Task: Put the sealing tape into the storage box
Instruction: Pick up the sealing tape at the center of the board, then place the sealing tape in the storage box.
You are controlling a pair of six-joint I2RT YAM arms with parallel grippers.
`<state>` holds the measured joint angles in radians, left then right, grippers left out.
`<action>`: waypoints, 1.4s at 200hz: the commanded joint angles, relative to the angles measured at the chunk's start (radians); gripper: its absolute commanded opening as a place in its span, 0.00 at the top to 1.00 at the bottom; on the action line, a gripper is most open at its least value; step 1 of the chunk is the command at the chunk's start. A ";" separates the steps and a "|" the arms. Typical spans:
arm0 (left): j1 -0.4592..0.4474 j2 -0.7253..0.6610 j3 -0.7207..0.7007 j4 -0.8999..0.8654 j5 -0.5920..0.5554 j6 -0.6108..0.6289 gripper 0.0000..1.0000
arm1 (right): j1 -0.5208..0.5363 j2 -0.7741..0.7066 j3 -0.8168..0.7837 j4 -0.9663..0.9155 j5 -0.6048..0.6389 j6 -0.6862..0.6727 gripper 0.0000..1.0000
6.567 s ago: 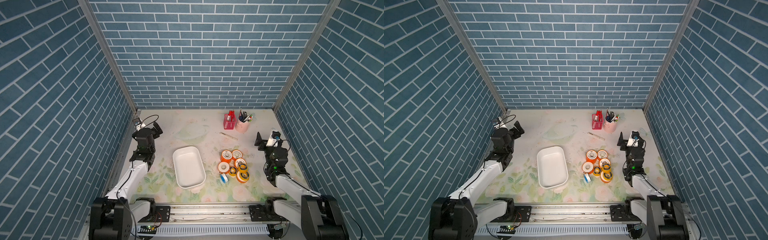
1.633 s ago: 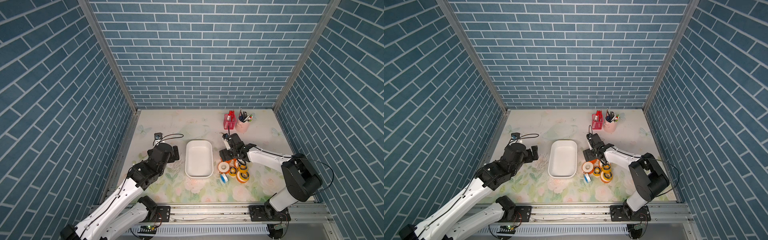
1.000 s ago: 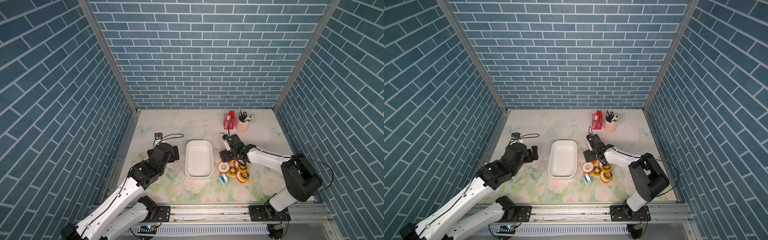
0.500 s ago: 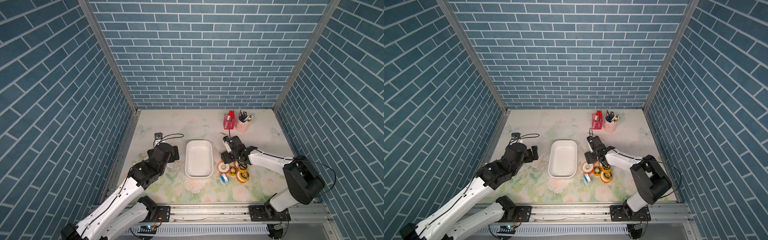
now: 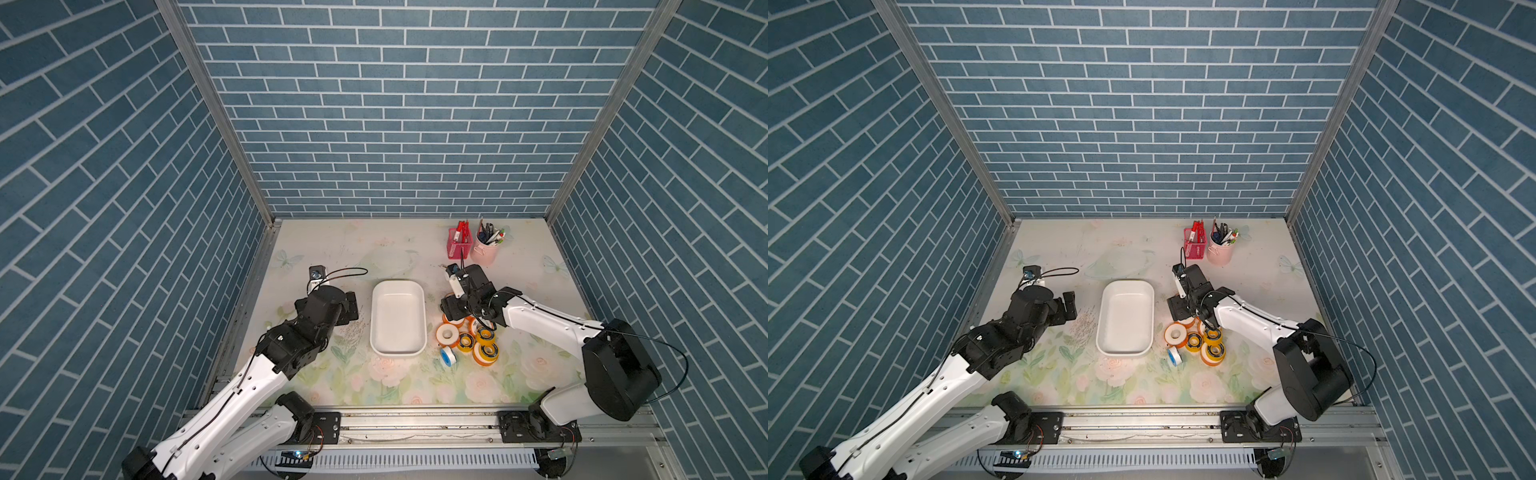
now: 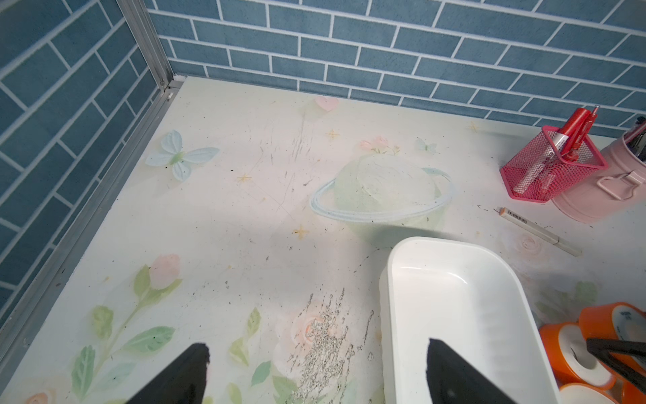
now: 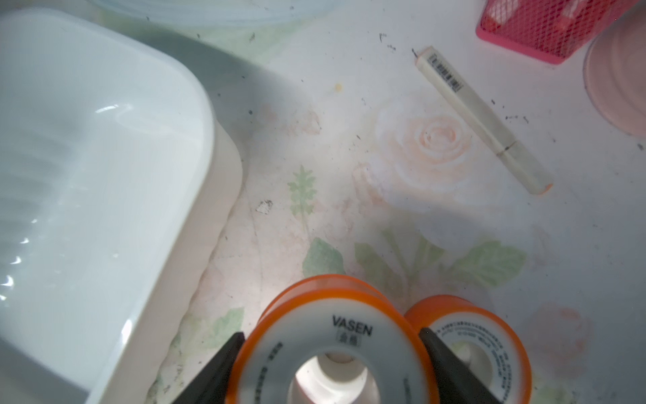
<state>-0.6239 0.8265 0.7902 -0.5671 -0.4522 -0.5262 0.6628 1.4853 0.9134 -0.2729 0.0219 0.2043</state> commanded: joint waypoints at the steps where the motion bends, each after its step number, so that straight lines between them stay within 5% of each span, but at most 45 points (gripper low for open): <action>1: 0.006 -0.004 -0.009 -0.014 -0.011 0.005 0.00 | 0.036 0.006 0.073 -0.034 -0.023 0.004 0.33; 129: 0.006 -0.006 -0.009 -0.012 -0.016 0.002 0.00 | 0.247 0.477 0.523 -0.056 -0.046 0.001 0.34; 280: 0.006 -0.007 -0.010 -0.011 -0.012 0.002 0.00 | 0.251 0.676 0.621 0.010 0.019 0.003 0.31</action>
<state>-0.6239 0.8265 0.7902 -0.5671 -0.4522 -0.5262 0.9119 2.1281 1.5063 -0.2874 0.0200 0.2035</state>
